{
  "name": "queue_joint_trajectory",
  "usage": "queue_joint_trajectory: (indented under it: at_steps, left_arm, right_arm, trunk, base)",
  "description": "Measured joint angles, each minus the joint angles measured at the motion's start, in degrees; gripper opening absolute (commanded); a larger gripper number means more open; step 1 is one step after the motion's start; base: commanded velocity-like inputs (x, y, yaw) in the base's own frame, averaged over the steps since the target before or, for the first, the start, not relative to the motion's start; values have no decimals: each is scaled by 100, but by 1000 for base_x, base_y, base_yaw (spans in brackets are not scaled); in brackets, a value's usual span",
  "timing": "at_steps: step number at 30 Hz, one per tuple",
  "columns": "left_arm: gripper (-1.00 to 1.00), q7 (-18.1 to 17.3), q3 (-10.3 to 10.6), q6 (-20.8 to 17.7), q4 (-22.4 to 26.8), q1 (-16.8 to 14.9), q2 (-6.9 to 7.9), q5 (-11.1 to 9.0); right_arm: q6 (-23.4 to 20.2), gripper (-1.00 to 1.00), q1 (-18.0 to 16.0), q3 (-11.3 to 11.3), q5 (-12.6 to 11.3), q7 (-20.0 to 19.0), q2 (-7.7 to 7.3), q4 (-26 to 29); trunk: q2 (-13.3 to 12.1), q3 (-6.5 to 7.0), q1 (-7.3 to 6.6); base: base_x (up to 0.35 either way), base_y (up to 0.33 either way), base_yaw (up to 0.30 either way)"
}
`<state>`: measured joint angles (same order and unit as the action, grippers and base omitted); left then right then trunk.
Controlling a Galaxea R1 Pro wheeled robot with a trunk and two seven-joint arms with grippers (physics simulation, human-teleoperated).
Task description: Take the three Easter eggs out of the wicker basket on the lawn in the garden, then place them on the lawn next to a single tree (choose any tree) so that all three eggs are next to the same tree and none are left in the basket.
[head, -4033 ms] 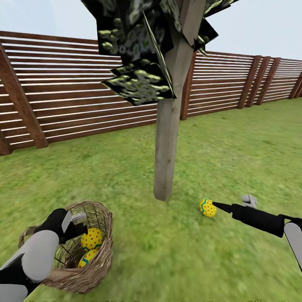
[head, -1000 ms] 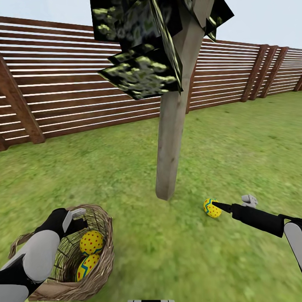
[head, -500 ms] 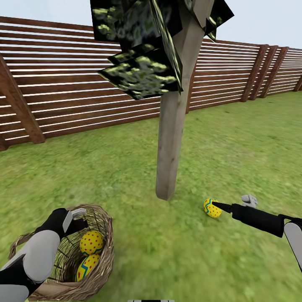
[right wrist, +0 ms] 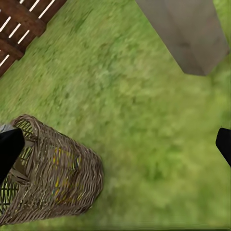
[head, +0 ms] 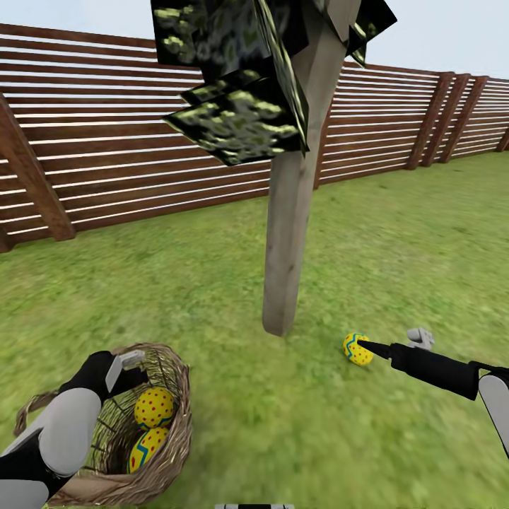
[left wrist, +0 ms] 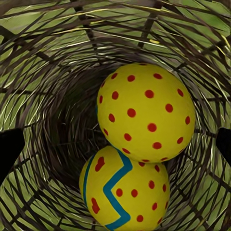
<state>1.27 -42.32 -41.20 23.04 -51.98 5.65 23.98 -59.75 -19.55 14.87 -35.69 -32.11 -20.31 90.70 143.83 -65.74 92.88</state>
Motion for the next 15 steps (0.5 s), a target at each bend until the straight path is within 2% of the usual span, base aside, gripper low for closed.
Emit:
queue_joint_trajectory:
  at_steps: [15]
  left_arm:
    - [100,0,7,33,0,0,-1,0]
  right_arm:
    - [-1,100,0,0,-3,0,0,1]
  trunk:
    - [19,-311,36]
  base:
    - [0,0,0]
